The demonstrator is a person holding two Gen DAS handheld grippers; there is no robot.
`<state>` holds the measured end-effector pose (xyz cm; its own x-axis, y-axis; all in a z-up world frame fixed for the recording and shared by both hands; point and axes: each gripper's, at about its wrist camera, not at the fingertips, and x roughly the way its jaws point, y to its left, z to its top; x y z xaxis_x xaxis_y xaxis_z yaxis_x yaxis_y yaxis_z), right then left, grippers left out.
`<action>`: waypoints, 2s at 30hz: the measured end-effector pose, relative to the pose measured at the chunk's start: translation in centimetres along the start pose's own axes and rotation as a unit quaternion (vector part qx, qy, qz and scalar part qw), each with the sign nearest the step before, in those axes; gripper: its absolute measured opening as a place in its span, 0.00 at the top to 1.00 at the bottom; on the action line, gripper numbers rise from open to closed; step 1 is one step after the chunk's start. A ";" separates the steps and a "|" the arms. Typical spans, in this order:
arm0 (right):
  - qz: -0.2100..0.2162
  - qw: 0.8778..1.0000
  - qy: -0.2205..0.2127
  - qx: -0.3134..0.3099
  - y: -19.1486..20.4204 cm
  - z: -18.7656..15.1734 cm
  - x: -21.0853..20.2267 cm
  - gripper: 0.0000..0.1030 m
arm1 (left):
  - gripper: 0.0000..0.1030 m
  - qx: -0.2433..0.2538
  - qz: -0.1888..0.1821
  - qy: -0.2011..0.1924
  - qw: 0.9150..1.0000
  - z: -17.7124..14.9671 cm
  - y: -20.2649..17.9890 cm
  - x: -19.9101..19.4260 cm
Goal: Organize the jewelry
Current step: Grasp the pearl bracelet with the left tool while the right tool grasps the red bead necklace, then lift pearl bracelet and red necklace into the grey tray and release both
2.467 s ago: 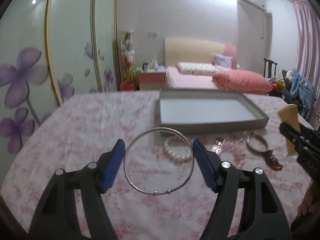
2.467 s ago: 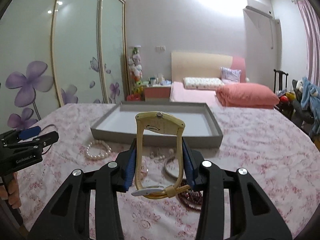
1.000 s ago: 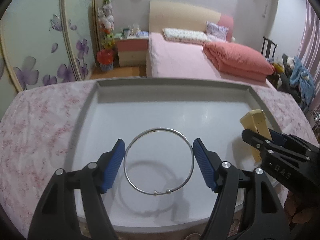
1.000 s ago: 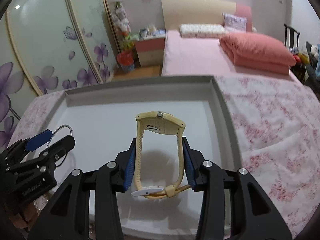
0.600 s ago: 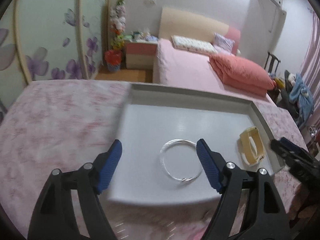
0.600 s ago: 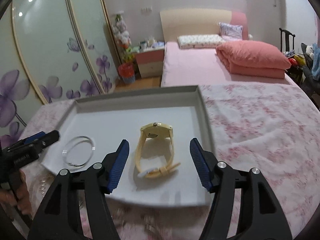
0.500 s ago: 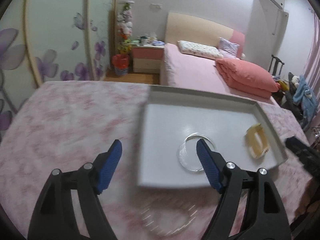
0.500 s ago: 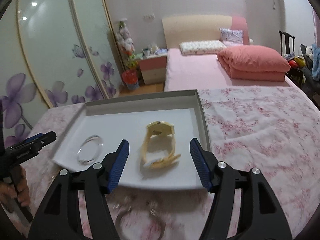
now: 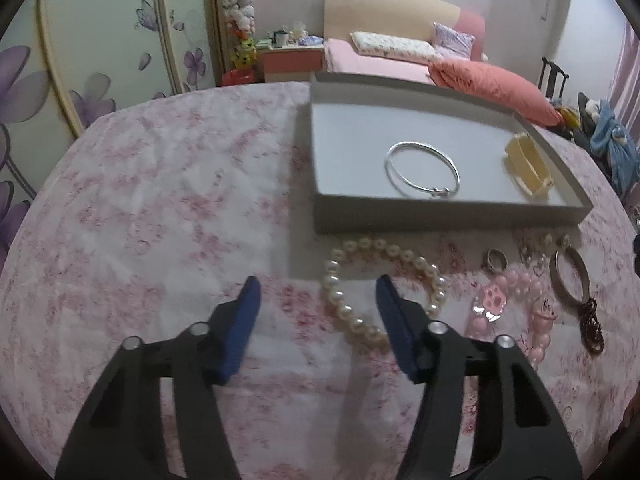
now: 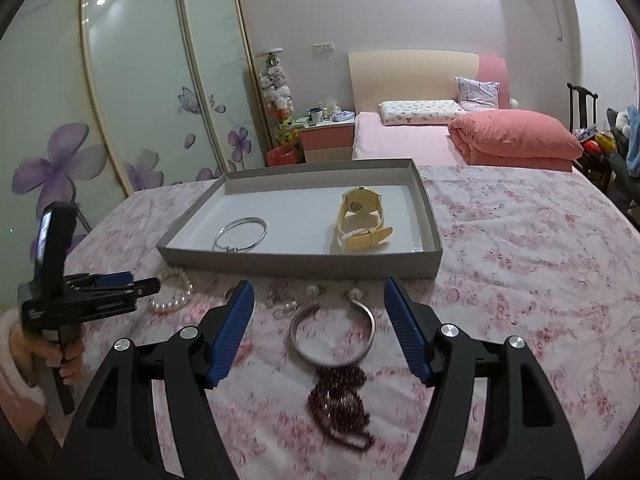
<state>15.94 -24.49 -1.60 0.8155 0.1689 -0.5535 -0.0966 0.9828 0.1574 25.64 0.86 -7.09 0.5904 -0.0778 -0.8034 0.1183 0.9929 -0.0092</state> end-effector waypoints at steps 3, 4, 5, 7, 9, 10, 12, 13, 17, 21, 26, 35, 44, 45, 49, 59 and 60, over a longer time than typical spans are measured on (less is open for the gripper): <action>-0.004 1.000 -0.006 0.005 -0.3 -0.1 -0.6 0.30 | 0.55 0.007 0.008 0.008 1.000 0.0 -0.8 0.5; -0.006 1.000 -0.007 0.008 -0.5 -0.1 -0.7 0.30 | 0.57 0.010 0.016 0.004 1.000 0.0 -1.0 0.6; -0.006 1.000 -0.007 0.009 -0.7 -0.2 -0.8 0.30 | 0.59 0.012 0.020 0.002 1.000 -0.1 -1.1 0.6; -0.011 1.000 -0.006 0.011 -0.9 -0.3 -0.8 0.30 | 0.78 0.008 0.020 0.000 1.000 0.1 -1.1 0.6; -0.013 1.000 -0.004 0.012 -1.0 -0.6 -0.8 0.30 | 0.90 0.009 0.028 -0.003 1.000 0.2 -1.2 0.6; -0.014 1.000 -0.002 0.013 -1.1 -0.7 -0.8 0.30 | 0.90 0.012 0.031 -0.005 0.999 0.1 -1.2 0.6; -0.016 1.000 0.003 0.011 -1.2 -1.1 -0.8 0.30 | 0.90 0.016 0.038 -0.009 0.999 -0.1 -1.1 0.5; -0.019 1.000 0.006 0.010 -1.3 -1.4 -0.8 0.30 | 0.90 0.016 0.039 -0.010 0.999 -0.1 -0.9 0.4; -0.028 0.999 0.027 0.009 -1.7 -2.4 -0.6 0.30 | 0.90 0.008 0.052 -0.007 0.999 -0.8 1.2 -0.3; -0.032 0.997 0.063 -0.008 -1.6 -3.7 0.1 0.30 | 0.90 -0.002 0.072 -0.007 0.997 -1.7 3.8 -1.1; -0.039 0.992 0.110 -0.038 -0.8 -4.8 1.6 0.30 | 0.90 -0.015 0.086 -0.007 0.996 -2.7 6.3 -2.0; -0.040 0.986 0.151 -0.049 -0.4 -4.8 4.1 0.31 | 0.90 -0.016 0.090 -0.014 0.996 -2.9 6.6 -2.3; -0.025 0.987 0.144 -0.059 0.2 -4.7 3.8 0.85 | 0.90 -0.021 0.086 -0.015 0.996 -3.0 6.4 -2.3; -0.021 0.988 0.145 -0.056 0.2 -4.9 3.6 0.87 | 0.90 -0.022 0.085 -0.015 0.996 -3.0 6.5 -2.3; -0.005 0.988 0.144 -0.049 0.1 -5.4 2.7 0.88 | 0.90 -0.028 0.080 -0.016 0.996 -3.2 6.7 -2.5; 0.021 0.999 0.035 -0.002 -0.1 -3.4 -1.8 0.91 | 0.90 -0.047 0.037 -0.062 0.996 -4.8 6.4 -5.8; 0.021 0.999 0.024 -0.001 -0.1 -3.0 -2.1 0.92 | 0.90 -0.047 0.035 -0.072 0.996 -4.8 6.2 -6.4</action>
<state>12.52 -24.77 -2.88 0.7826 0.2128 -0.5851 -0.1313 0.9750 0.1790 18.74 7.94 -4.89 0.7032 -0.0133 -0.7109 0.0017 0.9999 -0.0170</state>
